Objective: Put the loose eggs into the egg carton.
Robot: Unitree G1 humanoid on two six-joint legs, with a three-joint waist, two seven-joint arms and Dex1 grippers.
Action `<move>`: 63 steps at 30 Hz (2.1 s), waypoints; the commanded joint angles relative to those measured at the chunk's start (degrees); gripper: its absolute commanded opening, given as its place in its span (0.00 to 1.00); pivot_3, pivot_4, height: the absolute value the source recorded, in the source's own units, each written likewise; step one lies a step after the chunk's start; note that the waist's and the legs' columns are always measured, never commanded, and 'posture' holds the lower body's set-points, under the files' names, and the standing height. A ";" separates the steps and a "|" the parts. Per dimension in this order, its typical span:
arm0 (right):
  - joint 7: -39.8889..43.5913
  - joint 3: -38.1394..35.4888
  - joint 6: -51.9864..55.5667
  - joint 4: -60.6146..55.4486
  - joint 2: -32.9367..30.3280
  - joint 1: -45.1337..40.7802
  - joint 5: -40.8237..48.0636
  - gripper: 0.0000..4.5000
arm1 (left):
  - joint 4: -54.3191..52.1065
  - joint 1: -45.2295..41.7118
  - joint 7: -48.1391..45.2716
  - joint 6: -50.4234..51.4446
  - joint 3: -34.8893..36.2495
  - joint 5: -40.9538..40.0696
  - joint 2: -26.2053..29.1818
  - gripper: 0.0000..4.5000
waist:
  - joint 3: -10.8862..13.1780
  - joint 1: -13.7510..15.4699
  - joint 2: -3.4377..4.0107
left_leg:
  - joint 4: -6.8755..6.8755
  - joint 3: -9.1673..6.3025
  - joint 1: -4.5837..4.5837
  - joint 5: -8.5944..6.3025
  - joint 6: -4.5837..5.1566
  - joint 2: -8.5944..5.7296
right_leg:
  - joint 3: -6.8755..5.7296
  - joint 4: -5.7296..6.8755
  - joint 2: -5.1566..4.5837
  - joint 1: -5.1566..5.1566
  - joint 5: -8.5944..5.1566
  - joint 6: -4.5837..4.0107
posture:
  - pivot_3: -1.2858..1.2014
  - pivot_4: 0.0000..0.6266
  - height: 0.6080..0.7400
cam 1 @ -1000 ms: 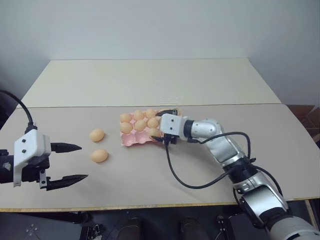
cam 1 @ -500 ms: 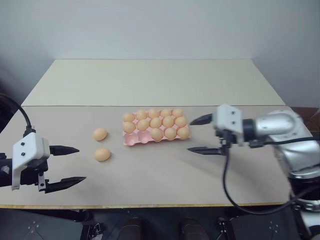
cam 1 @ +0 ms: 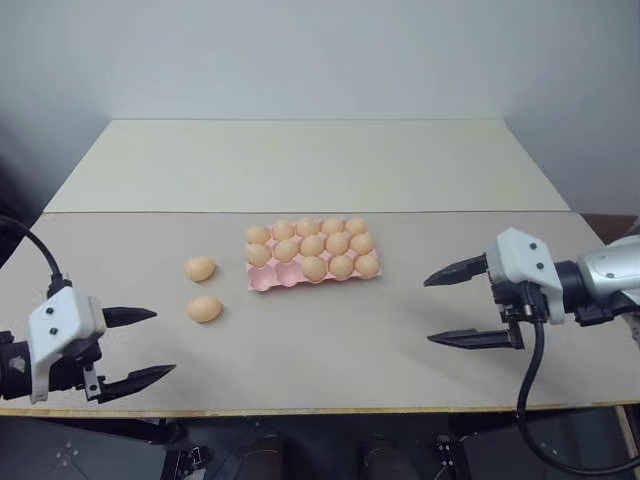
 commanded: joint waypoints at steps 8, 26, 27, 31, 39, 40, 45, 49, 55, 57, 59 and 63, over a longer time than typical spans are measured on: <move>-6.62 -0.37 3.32 -3.85 0.57 -0.78 1.76 1.00 | 13.41 -18.27 9.63 -7.52 -23.70 11.59 -1.18 1.00 | 0.00 0.15 -0.02 | 0.00 0.00 -0.05 0.00 0.00 -0.04 | -0.01 -0.01 -0.01 -0.03 0.00 0.00 | 0.52 0.24 1.00; -12.98 -2.20 5.89 -6.10 -1.42 2.45 1.80 1.00 | 30.87 -34.57 6.51 -9.30 -40.94 17.71 -4.11 0.73 | 0.00 0.22 -0.02 | 0.08 -0.02 -0.11 0.00 0.03 -0.12 | -0.05 0.06 0.01 -0.06 0.00 0.02 | 0.52 0.24 1.00; -13.27 -2.18 5.93 -6.09 -1.38 2.49 1.75 1.00 | 31.08 -34.58 7.03 -9.34 -41.02 18.20 -4.16 0.67 | 0.00 0.20 -0.02 | 0.08 -0.02 -0.11 0.00 0.03 -0.12 | -0.05 0.07 0.01 -0.06 0.00 0.02 | 0.52 0.24 1.00; -14.41 -1.69 5.83 -5.90 -0.99 2.30 1.61 1.00 | 30.89 -34.44 7.68 -10.79 -39.71 17.35 -4.90 0.50 | 0.00 0.14 -0.02 | 0.09 -0.02 -0.07 0.01 0.04 -0.11 | -0.04 0.10 0.02 -0.05 0.01 0.02 | 0.52 0.24 1.00; -17.28 -1.64 5.94 -6.88 0.18 2.43 1.89 1.00 | 26.80 -35.95 3.55 -9.63 -30.51 1.69 -10.34 0.50 | 0.00 0.15 -0.02 | 0.12 -0.04 -0.28 0.01 0.04 -0.06 | -0.08 0.06 -0.01 -0.17 0.01 0.03 | 0.52 0.24 1.00; -17.78 -1.74 6.06 -7.17 0.45 2.58 1.95 1.00 | 26.54 -36.71 2.42 -8.97 -29.23 -1.29 -11.11 0.50 | 0.00 0.16 -0.02 | 0.15 -0.06 -0.31 0.01 0.04 -0.04 | -0.10 0.07 -0.01 -0.18 0.01 0.02 | 0.52 0.24 1.00; -21.03 -1.97 6.36 -8.93 1.93 3.82 1.79 1.00 | 29.30 -43.48 0.75 -7.63 -28.95 -7.57 -15.51 0.50 | -0.01 0.53 -0.03 | 0.29 -0.18 -0.32 0.01 0.04 -0.12 | -0.20 0.10 -0.01 -0.09 0.02 0.04 | 0.52 0.24 1.00; -23.91 -2.44 7.24 -11.09 3.02 4.68 2.05 1.00 | 33.75 -47.54 -0.01 -10.94 -33.28 -3.86 -18.41 0.50 | -0.02 0.54 -0.04 | 0.30 -0.17 -0.34 0.01 0.04 -0.18 | -0.20 0.07 0.02 -0.10 0.03 0.06 | 0.52 0.24 1.00; -26.40 -5.18 8.31 -13.31 2.97 7.36 2.21 1.00 | 42.16 -53.94 0.17 -17.32 -38.53 1.77 -23.49 0.50 | -0.02 0.84 -0.05 | 0.37 -0.20 -0.43 0.01 0.05 -0.19 | -0.23 0.08 0.03 -0.12 0.03 0.06 | 0.52 0.24 1.00; -26.89 -5.90 8.48 -14.07 2.94 8.43 2.21 1.00 | 45.73 -55.71 0.98 -20.95 -39.80 4.39 -24.96 0.50 | -0.03 0.94 -0.06 | 0.37 -0.22 -0.44 0.01 0.06 -0.20 | -0.25 0.07 0.04 -0.12 0.03 0.06 | 0.52 0.24 1.00; -27.40 -6.52 8.71 -14.61 2.90 9.11 2.45 1.00 | 48.89 -57.00 0.73 -23.43 -40.58 5.94 -25.97 0.50 | -0.03 0.89 -0.06 | 0.38 -0.21 -0.45 0.01 0.06 -0.21 | -0.24 0.07 0.04 -0.13 0.03 0.06 | 0.52 0.24 1.00; -28.21 -7.27 8.91 -15.04 2.79 9.67 2.69 1.00 | 52.18 -57.96 -0.09 -26.45 -41.28 7.28 -27.26 0.54 | -0.03 0.74 -0.07 | 0.38 -0.21 -0.44 0.02 0.07 -0.20 | -0.23 0.07 0.06 -0.13 0.03 0.06 | 0.52 0.24 1.00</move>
